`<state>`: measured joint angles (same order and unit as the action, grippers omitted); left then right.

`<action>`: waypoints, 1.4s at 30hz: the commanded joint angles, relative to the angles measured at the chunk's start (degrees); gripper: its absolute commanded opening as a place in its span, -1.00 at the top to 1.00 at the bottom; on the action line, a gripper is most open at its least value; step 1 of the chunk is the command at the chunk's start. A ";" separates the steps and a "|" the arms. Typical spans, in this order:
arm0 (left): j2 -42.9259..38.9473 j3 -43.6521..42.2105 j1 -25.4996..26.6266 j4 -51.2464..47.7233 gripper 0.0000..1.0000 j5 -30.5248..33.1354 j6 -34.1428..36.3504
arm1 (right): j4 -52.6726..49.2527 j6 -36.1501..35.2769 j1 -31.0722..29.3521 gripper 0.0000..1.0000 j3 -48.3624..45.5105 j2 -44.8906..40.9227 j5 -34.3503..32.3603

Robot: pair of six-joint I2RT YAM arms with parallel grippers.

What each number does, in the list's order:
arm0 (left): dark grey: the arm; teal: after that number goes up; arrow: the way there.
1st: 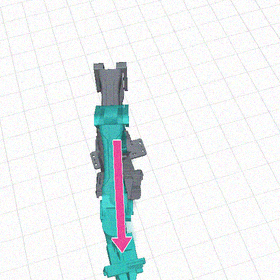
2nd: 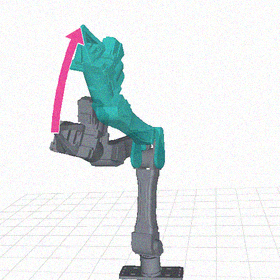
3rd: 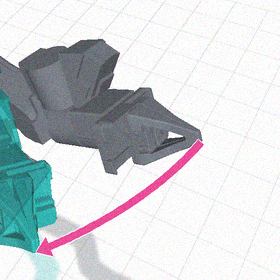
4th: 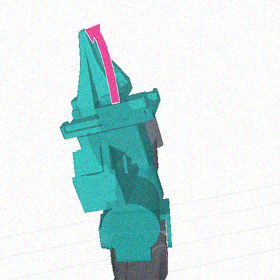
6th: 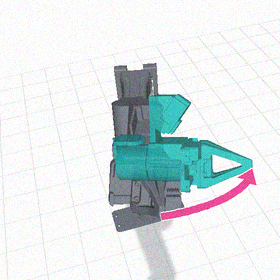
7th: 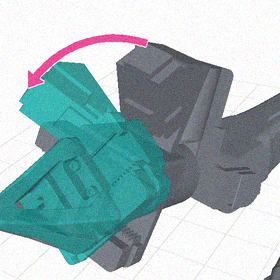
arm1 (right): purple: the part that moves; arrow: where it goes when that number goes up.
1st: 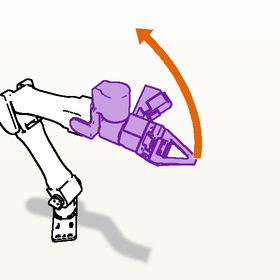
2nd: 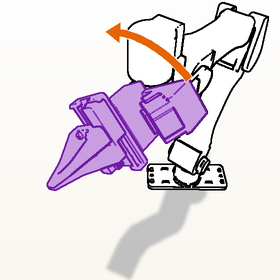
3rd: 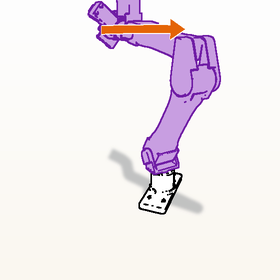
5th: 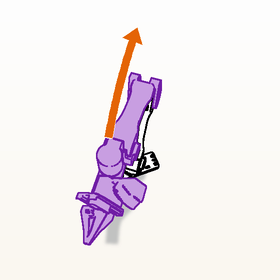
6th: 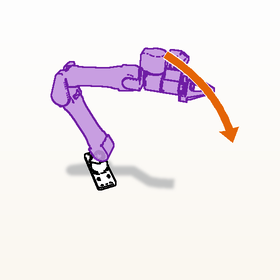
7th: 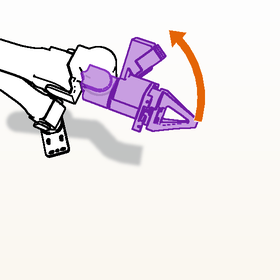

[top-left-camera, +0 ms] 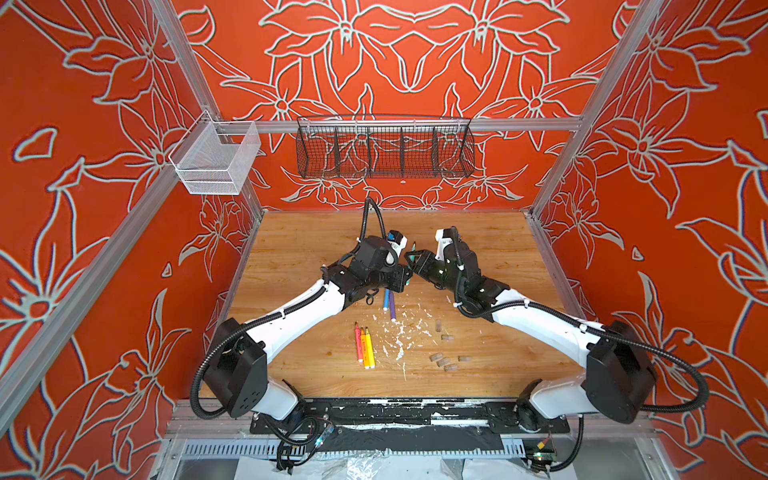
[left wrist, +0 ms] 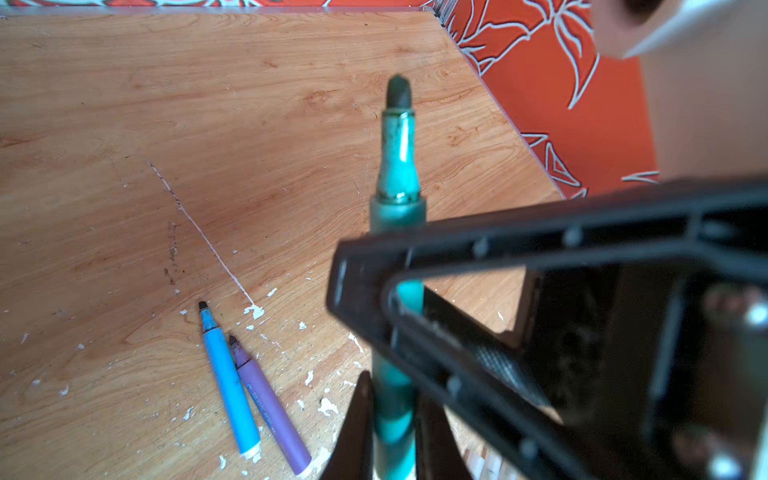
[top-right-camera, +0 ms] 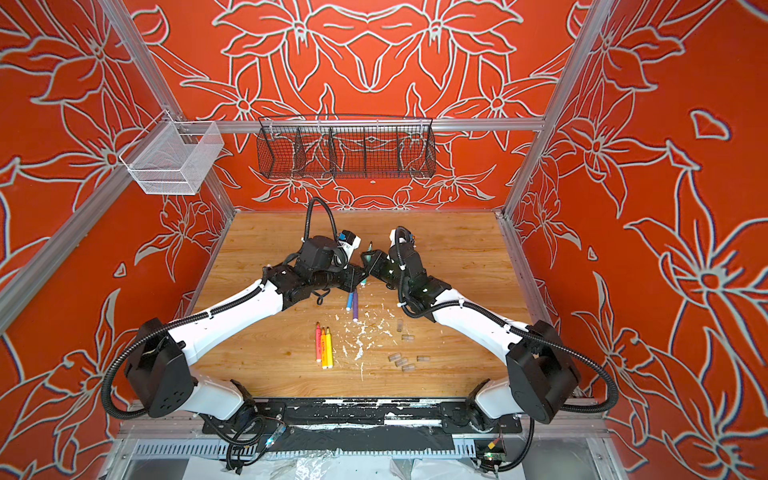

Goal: Insert the pens into the pen caps

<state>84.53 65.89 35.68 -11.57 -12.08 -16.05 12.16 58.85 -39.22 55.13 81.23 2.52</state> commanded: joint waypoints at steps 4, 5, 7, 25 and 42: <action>-0.44 -0.04 0.42 1.42 0.65 -2.07 1.16 | 0.93 3.39 -1.66 0.76 -0.56 -1.89 -3.01; -0.56 -0.30 0.38 1.63 0.55 -2.06 1.24 | 1.62 3.93 -2.09 0.80 -1.05 -2.03 -3.03; -0.81 -0.67 0.42 1.97 0.41 -1.65 1.20 | 2.70 4.44 -3.40 0.86 -1.73 -2.35 -3.60; -2.91 -2.69 0.32 4.06 0.92 -1.38 0.95 | 3.74 4.78 -11.65 0.86 -4.46 -4.50 -8.43; -9.05 -9.55 0.27 9.52 1.00 9.53 -3.42 | -1.25 -0.12 -11.85 -0.23 -6.22 -11.78 -13.63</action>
<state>77.56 57.78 35.97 -7.66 -6.39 -17.23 14.09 61.17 -50.57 49.91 72.75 -9.19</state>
